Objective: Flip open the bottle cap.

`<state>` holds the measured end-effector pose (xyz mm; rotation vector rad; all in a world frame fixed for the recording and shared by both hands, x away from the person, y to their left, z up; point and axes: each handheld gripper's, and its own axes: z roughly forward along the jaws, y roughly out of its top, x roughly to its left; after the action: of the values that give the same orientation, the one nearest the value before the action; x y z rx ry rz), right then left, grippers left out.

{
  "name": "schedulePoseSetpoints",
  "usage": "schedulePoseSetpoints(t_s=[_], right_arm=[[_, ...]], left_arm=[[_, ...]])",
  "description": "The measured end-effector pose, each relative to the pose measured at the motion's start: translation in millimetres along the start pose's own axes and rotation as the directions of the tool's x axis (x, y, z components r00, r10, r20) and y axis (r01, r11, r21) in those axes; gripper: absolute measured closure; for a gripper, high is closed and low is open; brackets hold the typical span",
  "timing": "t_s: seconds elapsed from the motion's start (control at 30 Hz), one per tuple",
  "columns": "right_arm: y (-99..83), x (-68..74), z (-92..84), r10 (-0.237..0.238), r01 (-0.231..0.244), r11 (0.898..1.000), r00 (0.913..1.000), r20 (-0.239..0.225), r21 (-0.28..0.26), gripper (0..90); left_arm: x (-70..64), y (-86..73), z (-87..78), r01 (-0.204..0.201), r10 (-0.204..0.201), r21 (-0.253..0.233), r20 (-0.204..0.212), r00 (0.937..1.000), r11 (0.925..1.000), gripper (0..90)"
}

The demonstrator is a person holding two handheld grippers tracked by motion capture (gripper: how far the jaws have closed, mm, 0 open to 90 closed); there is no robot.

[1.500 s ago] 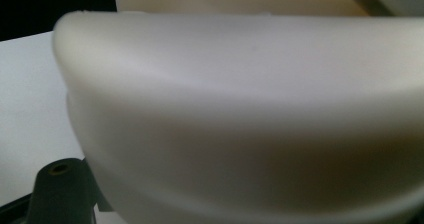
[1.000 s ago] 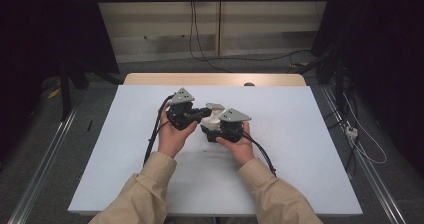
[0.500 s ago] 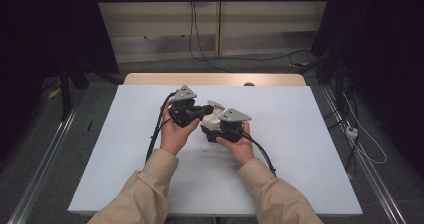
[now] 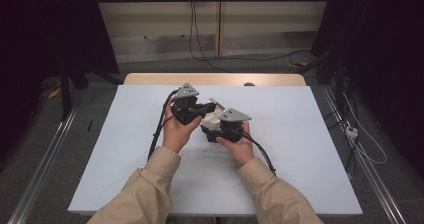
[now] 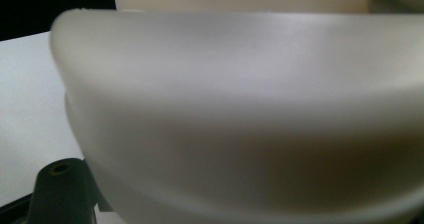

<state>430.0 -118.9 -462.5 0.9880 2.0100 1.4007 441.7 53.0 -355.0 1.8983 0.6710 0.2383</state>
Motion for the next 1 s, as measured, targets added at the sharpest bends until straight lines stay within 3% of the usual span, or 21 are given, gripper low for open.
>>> schedulePoseSetpoints(t_s=[1.0], right_arm=[[-0.1,-0.1,0.1,-0.002,0.002,1.000,1.0000,0.001,0.000,18.7]], left_arm=[[-0.4,14.3,9.6,-0.013,0.013,-0.005,-0.004,0.9999,0.9999,90.0]])
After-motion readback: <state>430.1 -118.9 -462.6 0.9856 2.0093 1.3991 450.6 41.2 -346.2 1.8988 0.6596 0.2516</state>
